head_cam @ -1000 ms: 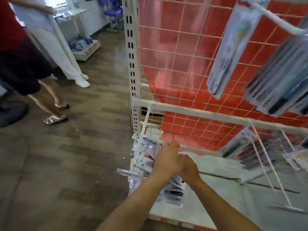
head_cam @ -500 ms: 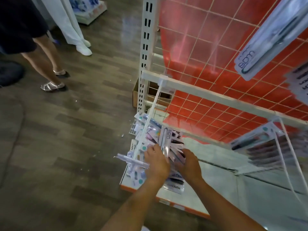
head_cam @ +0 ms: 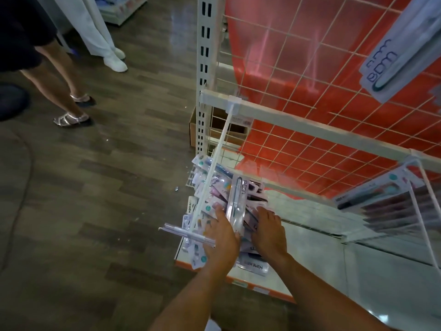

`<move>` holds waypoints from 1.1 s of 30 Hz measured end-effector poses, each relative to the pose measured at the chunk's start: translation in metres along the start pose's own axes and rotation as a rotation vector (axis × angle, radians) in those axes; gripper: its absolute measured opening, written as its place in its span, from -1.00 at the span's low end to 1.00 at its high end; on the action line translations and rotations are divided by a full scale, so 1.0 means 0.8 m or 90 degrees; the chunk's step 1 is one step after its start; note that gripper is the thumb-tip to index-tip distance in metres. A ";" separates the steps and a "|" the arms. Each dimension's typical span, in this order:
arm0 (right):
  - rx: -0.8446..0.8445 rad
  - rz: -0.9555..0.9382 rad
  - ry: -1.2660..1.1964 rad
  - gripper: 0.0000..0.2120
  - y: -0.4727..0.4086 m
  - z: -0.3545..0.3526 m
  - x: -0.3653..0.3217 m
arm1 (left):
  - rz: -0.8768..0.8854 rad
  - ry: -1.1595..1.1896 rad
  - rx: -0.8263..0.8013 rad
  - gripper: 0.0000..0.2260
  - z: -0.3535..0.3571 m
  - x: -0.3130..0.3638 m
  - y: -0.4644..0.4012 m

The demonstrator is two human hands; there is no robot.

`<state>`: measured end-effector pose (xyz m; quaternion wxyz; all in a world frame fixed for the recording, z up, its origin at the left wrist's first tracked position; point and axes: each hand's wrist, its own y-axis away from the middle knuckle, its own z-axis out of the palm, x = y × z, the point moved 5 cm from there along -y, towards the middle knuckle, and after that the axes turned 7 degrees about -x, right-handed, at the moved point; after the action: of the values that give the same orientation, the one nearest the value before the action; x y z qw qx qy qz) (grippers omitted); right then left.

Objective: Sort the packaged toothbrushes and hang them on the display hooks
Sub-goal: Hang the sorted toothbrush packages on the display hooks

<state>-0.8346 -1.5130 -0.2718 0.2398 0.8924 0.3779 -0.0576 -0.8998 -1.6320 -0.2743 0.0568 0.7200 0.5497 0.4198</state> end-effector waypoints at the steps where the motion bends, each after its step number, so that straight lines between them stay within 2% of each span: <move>1: 0.002 -0.001 -0.007 -0.52 0.000 -0.001 0.001 | 0.006 0.004 0.003 -0.28 -0.002 0.002 0.001; 3: 0.010 -0.007 -0.022 -0.54 0.002 -0.004 0.000 | 0.008 0.001 0.007 -0.35 -0.008 0.005 0.002; 7: 0.048 -0.007 -0.104 -0.60 0.008 -0.009 -0.003 | 0.037 0.068 0.016 -0.71 -0.019 0.008 0.002; 13: 0.080 -0.002 -0.250 -0.58 0.027 -0.025 -0.008 | 0.098 0.248 0.082 -0.84 -0.034 0.015 0.017; 19: 0.122 0.038 -0.329 -0.40 0.055 -0.061 0.004 | 0.099 0.378 0.097 -0.81 -0.048 0.031 0.042; 22: 0.129 0.084 -0.387 -0.29 0.070 -0.082 0.014 | 0.103 0.437 0.084 -0.59 -0.051 0.048 0.057; 24: 0.136 0.088 -0.381 -0.39 0.079 -0.091 0.022 | 0.133 0.452 0.082 -0.50 -0.055 0.065 0.069; 26: 0.140 0.088 -0.369 -0.51 0.082 -0.094 0.028 | 0.173 0.479 0.060 -0.52 -0.055 0.078 0.076; 30: 0.165 0.107 -0.484 -0.49 0.099 -0.113 0.039 | 0.270 0.544 0.019 -0.61 -0.059 0.107 0.099; 33: 0.180 0.099 -0.533 -0.52 0.114 -0.126 0.043 | 0.297 0.586 0.012 -0.69 -0.067 0.126 0.112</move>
<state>-0.7542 -1.4978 -0.1585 0.2517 0.8419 0.1683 -0.4467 -0.8642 -1.6027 -0.1368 -0.2922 0.5649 0.3461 0.6897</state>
